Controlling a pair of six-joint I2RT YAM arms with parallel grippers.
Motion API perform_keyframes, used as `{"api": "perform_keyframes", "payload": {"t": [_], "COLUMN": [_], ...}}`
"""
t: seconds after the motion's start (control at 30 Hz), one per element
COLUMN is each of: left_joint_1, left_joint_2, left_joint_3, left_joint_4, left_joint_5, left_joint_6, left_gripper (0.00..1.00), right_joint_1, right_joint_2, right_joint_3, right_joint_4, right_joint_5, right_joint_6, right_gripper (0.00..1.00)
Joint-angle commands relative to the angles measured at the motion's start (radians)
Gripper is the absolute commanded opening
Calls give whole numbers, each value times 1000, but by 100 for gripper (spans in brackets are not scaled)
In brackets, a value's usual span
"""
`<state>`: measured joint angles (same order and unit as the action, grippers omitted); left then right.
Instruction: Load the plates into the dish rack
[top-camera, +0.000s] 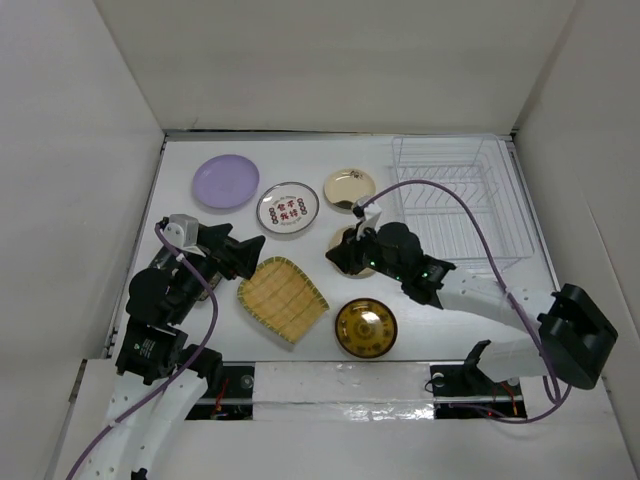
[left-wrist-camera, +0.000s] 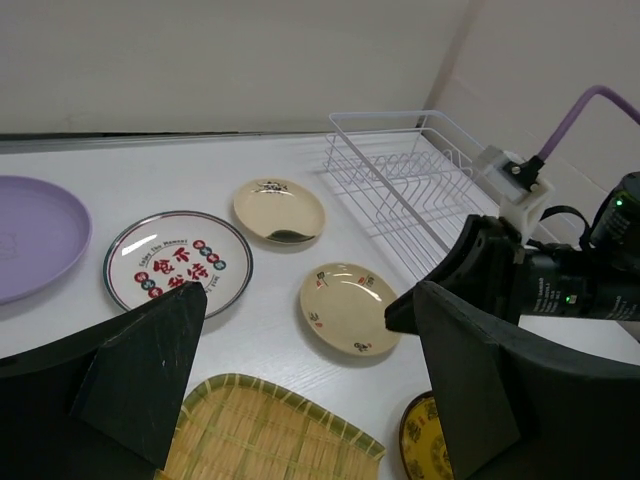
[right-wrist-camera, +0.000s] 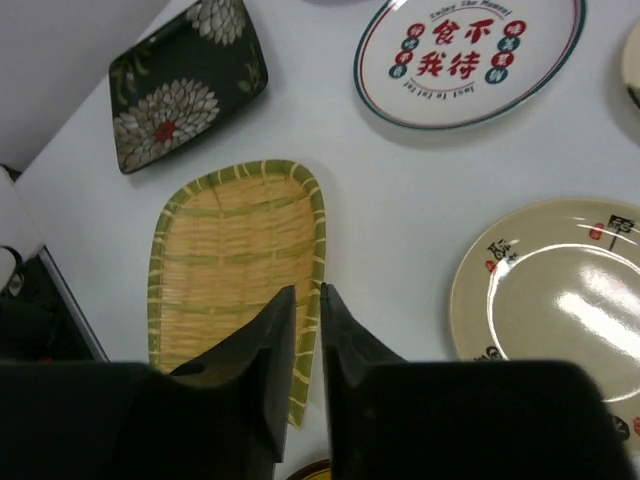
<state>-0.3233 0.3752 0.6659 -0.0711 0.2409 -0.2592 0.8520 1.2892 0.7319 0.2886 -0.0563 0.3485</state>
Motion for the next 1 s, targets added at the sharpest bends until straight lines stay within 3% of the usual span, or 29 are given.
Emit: {"api": "perform_keyframes", "payload": {"t": [0.0,0.03,0.13,0.23,0.33,0.7,0.8,0.9,0.93,0.97], "left_joint_1": [6,6,6,6,6,6,6,6,6,6], "left_joint_2": [-13,-15,-19,-22,-21,-4,5,8,5,2], "left_joint_3": [-3,-6,-6,-9,-18,-12,-14,-11,-9,-9], "left_joint_4": [48,53,57,60,65,56,54,51,51,51], "left_joint_5": [24,34,37,35,23,-6,11,14,12,12], "left_joint_6": [9,9,9,6,-9,-12,-8,-3,-3,-3], "left_gripper": [83,84,85,87,99,99,83,44,19,10], "right_joint_1": [35,35,44,44,44,53,53,53,53,53], "right_joint_2": [53,68,142,203,277,478,530,550,558,574], "right_joint_3": [90,96,113,138,155,172,167,140,142,144], "right_joint_4": [69,69,72,54,47,90,125,196,196,198], "right_joint_5": [-50,-51,-56,-66,-73,-186,-235,-250,-255,-270], "right_joint_6": [-25,-29,-34,-48,-66,-26,0,33,38,43], "right_gripper": [33,49,70,74,74,74,68,61,54,51]}}
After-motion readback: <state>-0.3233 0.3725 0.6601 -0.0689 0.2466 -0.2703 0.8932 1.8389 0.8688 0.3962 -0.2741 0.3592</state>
